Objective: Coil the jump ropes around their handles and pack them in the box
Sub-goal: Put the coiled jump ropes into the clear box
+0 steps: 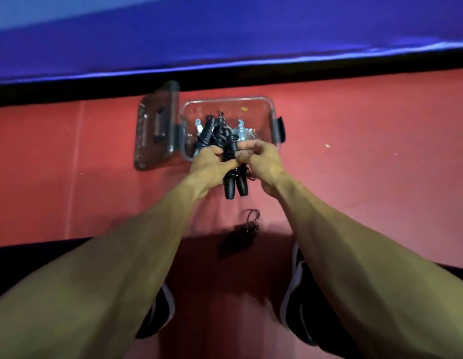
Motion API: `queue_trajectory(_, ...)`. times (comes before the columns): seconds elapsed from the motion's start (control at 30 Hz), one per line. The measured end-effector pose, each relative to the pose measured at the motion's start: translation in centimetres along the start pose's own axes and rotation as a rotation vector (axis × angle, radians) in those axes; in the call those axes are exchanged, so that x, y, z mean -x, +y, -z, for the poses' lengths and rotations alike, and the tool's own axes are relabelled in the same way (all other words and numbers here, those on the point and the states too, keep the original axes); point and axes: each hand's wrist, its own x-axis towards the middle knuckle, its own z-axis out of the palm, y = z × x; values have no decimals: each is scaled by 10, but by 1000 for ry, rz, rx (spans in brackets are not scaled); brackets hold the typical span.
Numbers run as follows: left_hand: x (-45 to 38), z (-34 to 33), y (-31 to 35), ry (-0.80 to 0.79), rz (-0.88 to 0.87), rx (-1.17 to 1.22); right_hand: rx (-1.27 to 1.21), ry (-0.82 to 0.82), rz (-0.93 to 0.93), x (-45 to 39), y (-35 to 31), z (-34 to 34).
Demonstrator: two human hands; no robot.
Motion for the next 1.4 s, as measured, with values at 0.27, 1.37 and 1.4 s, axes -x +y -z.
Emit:
queue_trajectory(0.27,-42,17,50,23,-75,87,19,92,142,-51,-42,2)
queue_trajectory(1.37,-34,-6,-3,138,-132,-272,144,207,-44,-73,7,22)
queue_trajectory(1.4,-28,-9,-9,107,-119,-288,116,217,-49,-61,3,22)
